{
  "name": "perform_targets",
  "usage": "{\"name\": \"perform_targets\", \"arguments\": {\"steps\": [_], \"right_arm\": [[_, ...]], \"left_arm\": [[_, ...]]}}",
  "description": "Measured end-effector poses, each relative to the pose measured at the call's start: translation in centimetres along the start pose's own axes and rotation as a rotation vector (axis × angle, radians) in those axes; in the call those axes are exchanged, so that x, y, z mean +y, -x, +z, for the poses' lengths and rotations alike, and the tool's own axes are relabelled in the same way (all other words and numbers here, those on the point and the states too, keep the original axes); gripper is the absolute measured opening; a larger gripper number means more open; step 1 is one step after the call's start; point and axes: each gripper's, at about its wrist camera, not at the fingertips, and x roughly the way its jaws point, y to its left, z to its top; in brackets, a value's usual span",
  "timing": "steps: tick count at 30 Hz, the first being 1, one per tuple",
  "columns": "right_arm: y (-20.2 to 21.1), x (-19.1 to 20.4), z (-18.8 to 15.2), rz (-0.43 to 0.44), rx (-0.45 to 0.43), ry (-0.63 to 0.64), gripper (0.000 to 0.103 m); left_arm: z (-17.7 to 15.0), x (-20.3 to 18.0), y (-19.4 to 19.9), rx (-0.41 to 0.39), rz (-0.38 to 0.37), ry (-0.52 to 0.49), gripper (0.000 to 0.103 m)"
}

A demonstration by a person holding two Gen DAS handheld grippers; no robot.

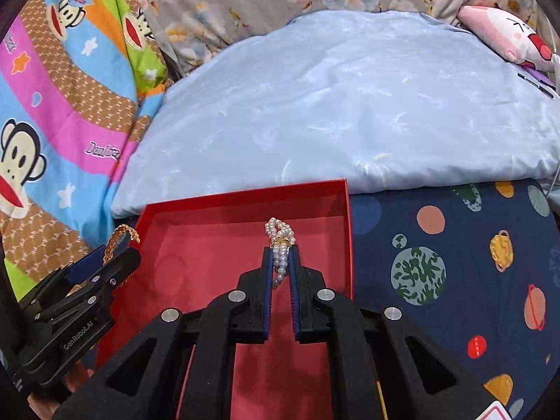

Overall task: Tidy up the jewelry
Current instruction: 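Carry the pearl necklace and gold cuff into the red tray and open both tools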

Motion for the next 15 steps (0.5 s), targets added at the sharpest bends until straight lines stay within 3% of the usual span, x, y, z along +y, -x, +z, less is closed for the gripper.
{"name": "perform_targets", "arguments": {"steps": [5,6,8,15], "right_arm": [[-1.5,-0.2,0.0,-0.014,0.032,0.006,0.01],[-1.3,-0.2,0.1,-0.016,0.02,0.009,0.013],[-0.5,-0.1,0.0,-0.035,-0.008,0.014,0.029],[5.8,0.1,-2.7,0.028,-0.098,-0.011,0.03]], "left_arm": [[0.0,-0.3,-1.4,0.026,0.011,0.0,0.055],[0.0,-0.2,-1.4,0.023,0.015,0.006,0.059],[0.1,-0.2,-1.1,0.007,0.029,0.017,0.068],[-1.0,0.6,3.3,-0.064,0.054,0.02,0.072]]}}
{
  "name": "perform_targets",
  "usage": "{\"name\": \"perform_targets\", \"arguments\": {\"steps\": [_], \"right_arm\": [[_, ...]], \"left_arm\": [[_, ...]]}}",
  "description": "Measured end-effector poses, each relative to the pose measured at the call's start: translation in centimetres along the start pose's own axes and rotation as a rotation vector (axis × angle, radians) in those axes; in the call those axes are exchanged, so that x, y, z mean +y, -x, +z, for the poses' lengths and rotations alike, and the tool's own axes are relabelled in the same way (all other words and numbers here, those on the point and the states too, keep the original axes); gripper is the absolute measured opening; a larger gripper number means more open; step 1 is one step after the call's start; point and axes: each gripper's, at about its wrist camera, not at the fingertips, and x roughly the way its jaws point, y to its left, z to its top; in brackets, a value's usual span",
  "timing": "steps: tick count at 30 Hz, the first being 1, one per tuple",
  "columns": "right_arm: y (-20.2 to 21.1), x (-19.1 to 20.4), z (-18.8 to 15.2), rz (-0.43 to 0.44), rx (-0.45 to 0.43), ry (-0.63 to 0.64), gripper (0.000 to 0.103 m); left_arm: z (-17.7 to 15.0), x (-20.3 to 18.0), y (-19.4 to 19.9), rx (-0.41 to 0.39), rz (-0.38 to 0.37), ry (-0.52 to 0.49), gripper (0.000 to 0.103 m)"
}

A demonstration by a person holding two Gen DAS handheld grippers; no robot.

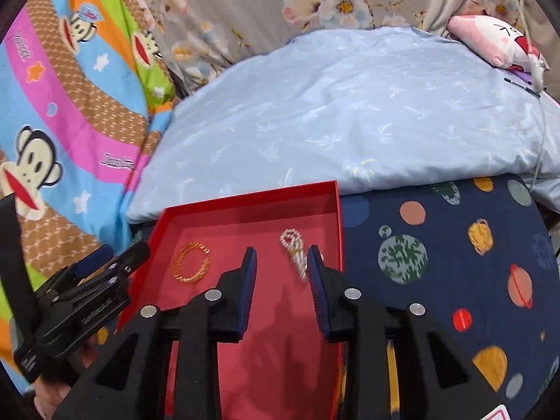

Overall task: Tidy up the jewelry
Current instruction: 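Lower the right tool onto the gold-link watch and close it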

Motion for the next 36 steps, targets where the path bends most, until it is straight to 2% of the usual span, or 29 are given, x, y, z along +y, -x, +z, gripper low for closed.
{"name": "perform_targets", "arguments": {"steps": [4,8,11,16,20,23,26,36], "right_arm": [[5.2,0.5,-3.8,0.023,-0.035,0.004,0.032],[9.0,1.0,-8.5,0.03,-0.022,0.002,0.033],[11.2,1.3,-12.1,0.035,0.002,0.003,0.033],[14.2,1.2,-17.8,0.021,0.048,-0.005,0.035],[15.1,0.3,-21.8,0.007,0.107,-0.013,0.035],[15.1,-0.4,-23.5,0.006,0.146,-0.039,0.035],[15.3,-0.5,-24.0,-0.002,0.147,-0.046,0.035],[12.1,0.8,-23.1,-0.019,0.17,0.002,0.034]], "left_arm": [[-2.3,0.9,4.4,-0.022,-0.01,0.014,0.076],[-6.2,1.4,8.8,-0.014,-0.042,0.025,0.078],[-9.4,1.3,11.4,-0.003,-0.036,0.011,0.078],[-15.3,1.0,14.8,0.064,-0.068,0.018,0.078],[-19.7,-0.2,16.2,0.111,-0.067,-0.029,0.078],[-22.2,-1.1,16.5,0.154,-0.065,-0.062,0.078],[-23.8,-1.4,17.0,0.18,-0.075,-0.051,0.078],[-24.3,-0.4,16.9,0.2,-0.05,-0.015,0.078]]}}
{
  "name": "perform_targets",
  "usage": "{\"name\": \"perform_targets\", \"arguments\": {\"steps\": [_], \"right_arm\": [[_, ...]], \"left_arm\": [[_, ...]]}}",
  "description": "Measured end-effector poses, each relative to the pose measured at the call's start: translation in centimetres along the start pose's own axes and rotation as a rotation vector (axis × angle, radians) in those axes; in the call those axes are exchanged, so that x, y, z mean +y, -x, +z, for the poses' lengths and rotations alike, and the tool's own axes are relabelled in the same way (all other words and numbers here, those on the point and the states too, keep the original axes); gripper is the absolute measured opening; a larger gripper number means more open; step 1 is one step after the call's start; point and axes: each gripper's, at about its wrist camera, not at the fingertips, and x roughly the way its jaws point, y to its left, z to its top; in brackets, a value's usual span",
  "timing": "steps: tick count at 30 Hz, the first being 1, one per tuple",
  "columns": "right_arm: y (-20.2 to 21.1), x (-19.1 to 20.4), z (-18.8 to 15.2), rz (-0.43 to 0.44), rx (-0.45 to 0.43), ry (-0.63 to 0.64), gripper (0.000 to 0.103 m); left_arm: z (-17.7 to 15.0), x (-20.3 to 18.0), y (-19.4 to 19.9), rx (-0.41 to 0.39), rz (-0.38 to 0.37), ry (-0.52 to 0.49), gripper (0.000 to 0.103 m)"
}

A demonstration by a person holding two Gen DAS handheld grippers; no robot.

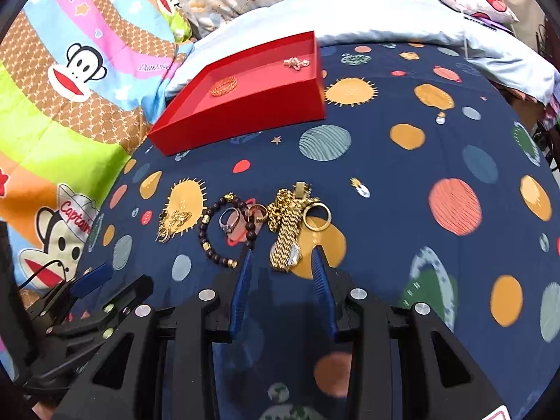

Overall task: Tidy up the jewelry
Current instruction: 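Lower the right tool onto the gold-link watch and close it, then lift the gold watch with the right tool while the left tool grasps the dark beaded bracelet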

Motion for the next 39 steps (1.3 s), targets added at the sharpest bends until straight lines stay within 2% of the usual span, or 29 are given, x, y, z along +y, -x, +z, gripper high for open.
{"name": "perform_targets", "arguments": {"steps": [4,13,19,28,39], "right_arm": [[-1.5,0.3,0.6,-0.016,0.014,0.005,0.03],[-3.0,0.2,1.5,-0.055,0.007,0.005,0.011],[-2.2,0.3,0.9,-0.065,-0.014,0.028,0.01],[2.2,-0.6,-0.2,-0.013,-0.086,-0.005,0.01],[3.6,-1.6,-1.5,0.013,-0.071,-0.032,0.01]], "left_arm": [[0.0,0.8,-0.2,0.007,0.01,0.014,0.078],[-0.1,2.0,-0.8,0.02,0.01,0.043,0.078],[0.1,2.6,-0.9,0.022,0.004,0.069,0.078],[0.7,3.2,-1.1,0.03,-0.041,0.124,0.078],[1.4,1.0,-2.3,0.04,-0.071,0.103,0.074]]}}
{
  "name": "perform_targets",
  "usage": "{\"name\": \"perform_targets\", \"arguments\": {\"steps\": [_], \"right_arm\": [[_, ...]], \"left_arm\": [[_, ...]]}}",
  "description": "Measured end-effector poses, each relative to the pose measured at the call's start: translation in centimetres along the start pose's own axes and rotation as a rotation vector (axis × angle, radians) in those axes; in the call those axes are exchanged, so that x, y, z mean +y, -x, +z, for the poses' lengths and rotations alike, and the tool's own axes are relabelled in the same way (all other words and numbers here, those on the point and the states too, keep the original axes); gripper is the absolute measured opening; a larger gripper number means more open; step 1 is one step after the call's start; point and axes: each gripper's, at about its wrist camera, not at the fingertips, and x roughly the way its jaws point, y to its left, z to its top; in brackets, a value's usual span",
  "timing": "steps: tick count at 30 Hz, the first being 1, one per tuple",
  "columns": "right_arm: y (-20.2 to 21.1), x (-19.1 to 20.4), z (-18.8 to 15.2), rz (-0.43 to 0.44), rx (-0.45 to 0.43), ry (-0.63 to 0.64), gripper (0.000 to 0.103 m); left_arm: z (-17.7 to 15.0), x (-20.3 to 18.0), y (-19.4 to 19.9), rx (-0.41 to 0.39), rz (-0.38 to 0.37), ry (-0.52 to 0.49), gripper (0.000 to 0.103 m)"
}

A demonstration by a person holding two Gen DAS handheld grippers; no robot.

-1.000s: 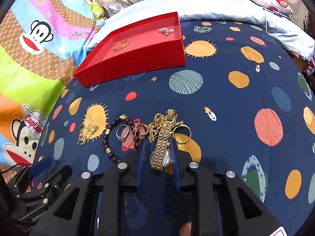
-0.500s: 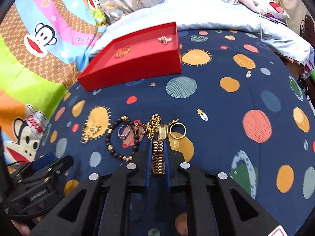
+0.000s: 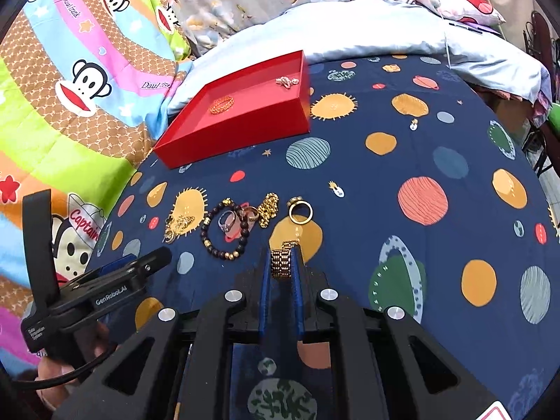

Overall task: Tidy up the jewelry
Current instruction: 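Lift the gold watch with the right tool while the left tool grasps the dark beaded bracelet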

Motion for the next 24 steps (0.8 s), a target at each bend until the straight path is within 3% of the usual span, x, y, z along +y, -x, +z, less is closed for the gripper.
{"name": "perform_targets", "arguments": {"steps": [10,17,19,24], "right_arm": [[-0.3,-0.9,-1.7,0.003,0.048,-0.022,0.01],[-0.3,-0.9,-1.4,0.007,0.042,-0.026,0.011],[-0.3,-0.9,-1.4,0.008,0.043,-0.027,0.011],[-0.5,-1.0,-1.3,0.01,0.047,-0.032,0.011]], "left_arm": [[0.2,-1.7,-0.1,0.005,-0.031,-0.026,0.071],[0.9,-4.1,-1.7,0.04,-0.082,-0.044,0.054],[1.2,-4.6,-2.0,0.04,-0.089,-0.048,0.053],[1.5,-5.9,-2.7,0.034,-0.044,-0.095,0.041]]}}
